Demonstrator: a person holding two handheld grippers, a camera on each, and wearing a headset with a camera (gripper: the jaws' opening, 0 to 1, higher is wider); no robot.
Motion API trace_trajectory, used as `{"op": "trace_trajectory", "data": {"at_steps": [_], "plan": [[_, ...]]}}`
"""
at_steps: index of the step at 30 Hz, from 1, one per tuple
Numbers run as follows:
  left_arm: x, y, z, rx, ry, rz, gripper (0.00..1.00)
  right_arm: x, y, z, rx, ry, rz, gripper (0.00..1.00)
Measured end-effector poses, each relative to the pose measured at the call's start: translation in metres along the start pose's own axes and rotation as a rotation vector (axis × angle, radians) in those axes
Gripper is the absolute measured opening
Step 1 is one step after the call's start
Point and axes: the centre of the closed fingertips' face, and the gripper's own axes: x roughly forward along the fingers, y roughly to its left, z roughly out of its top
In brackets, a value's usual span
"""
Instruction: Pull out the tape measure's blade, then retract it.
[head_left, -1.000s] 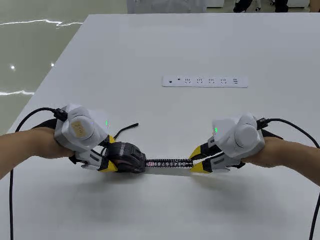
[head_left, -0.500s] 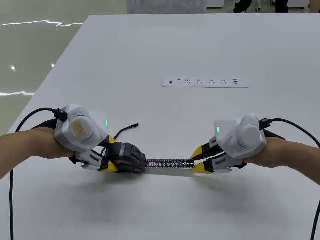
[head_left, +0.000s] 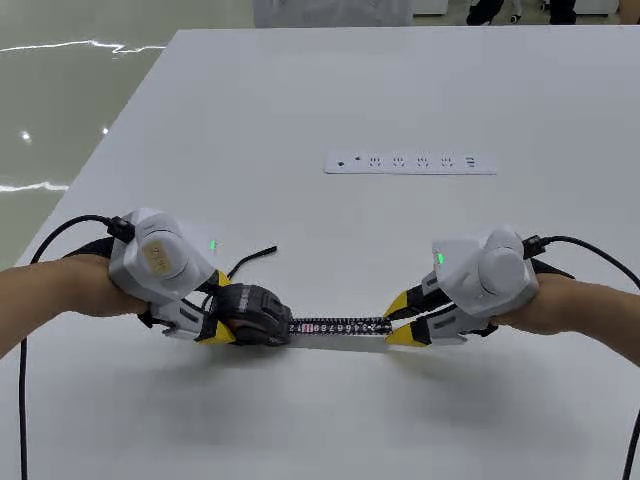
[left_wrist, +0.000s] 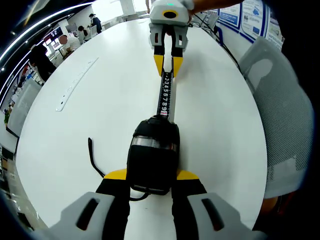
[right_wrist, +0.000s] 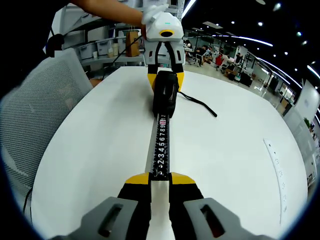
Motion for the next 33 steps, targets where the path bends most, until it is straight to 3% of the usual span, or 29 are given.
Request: {"op": "trace_trajectory", "data": {"at_steps": [5,15,18,20,25,28,33], "plan": [[0.0006,-0.0057,0.0049,0.001,0.0,0.0,0.27,-0.0004,0.0003,-0.0015,0.0,-0.001,0.0,0.11],[0.001,0.0022,-0.0028,0.0,0.001,-0.001,0.27,-0.0043,0.0025,-0.0019,-0.008,0.003,0.001,0.11],[0.0017,0.0013,-0.0025,-0.001,0.001,-0.001,0.27,-0.005,0.0026,-0.0022,-0.009,0.003,0.0,0.11],[0.0024,-0.0052,0.0026,-0.002,0.001,0.0,0.27,-0.0058,0.0029,-0.0019,-0.011,0.004,-0.001,0.11],[0.0018,-0.0002,-0.001,-0.002,0.003,0.001,0.27,-0.0057,0.0013,-0.0044,-0.013,0.005,0.0,0.11],[0.0024,-0.0065,0.0046,-0.002,0.003,0.001,0.27,-0.006,0.0001,-0.006,-0.013,0.005,-0.001,0.11],[0.0016,-0.0025,0.0029,-0.002,0.003,0.001,0.27,-0.0077,-0.0007,-0.0078,-0.013,0.008,-0.002,0.11]]}}
